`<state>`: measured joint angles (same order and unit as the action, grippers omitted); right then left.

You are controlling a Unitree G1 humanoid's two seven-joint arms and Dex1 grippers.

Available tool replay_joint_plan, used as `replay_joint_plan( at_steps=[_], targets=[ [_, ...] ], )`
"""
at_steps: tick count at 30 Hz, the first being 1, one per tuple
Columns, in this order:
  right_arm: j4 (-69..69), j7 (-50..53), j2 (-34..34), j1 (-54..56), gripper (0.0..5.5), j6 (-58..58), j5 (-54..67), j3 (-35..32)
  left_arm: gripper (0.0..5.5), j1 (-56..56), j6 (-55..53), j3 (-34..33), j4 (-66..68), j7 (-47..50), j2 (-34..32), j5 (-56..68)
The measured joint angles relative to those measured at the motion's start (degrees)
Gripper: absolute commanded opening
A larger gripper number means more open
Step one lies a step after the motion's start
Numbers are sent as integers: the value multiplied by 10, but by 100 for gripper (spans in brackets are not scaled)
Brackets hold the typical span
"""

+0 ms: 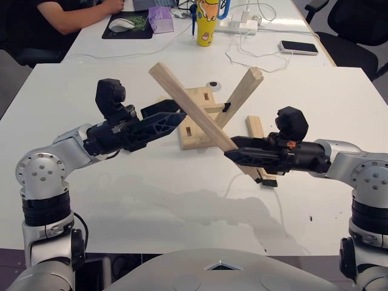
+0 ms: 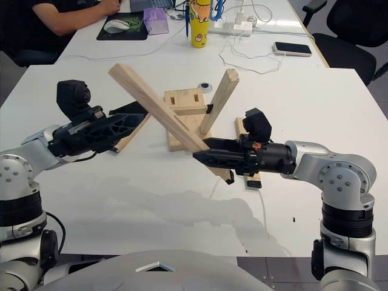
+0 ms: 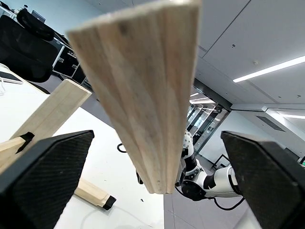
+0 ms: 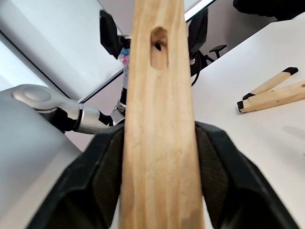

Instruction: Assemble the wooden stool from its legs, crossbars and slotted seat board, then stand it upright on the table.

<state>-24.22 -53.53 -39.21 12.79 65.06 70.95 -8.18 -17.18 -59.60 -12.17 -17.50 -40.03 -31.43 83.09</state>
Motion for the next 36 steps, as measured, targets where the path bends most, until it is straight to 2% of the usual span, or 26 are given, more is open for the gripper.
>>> replay_joint_plan(
  at_steps=[4, 9, 24, 33, 34, 36],
  targets=[
    [-1, -18, -5, -4, 205, -9, -5, 3, 493, 0, -2, 8, 0, -8, -5, -2],
    [-1, -25, -11, -4, 205, -14, -8, 9, 436, 0, -6, 8, 1, -14, -15, -2],
    [-4, -35, -21, -8, 205, -23, -9, 26, 205, 0, -17, 0, 4, -30, -36, 18],
    [-9, -42, -22, -15, 205, -44, -25, 35, 204, 0, -18, 0, 7, -30, -43, 16],
    [-8, -42, -22, -15, 242, -46, -26, 36, 204, 0, -18, 0, 7, -30, -43, 16],
    [-8, -43, -22, -16, 265, -47, -26, 36, 203, 1, -17, -1, 9, -34, -43, 13]
  ],
)
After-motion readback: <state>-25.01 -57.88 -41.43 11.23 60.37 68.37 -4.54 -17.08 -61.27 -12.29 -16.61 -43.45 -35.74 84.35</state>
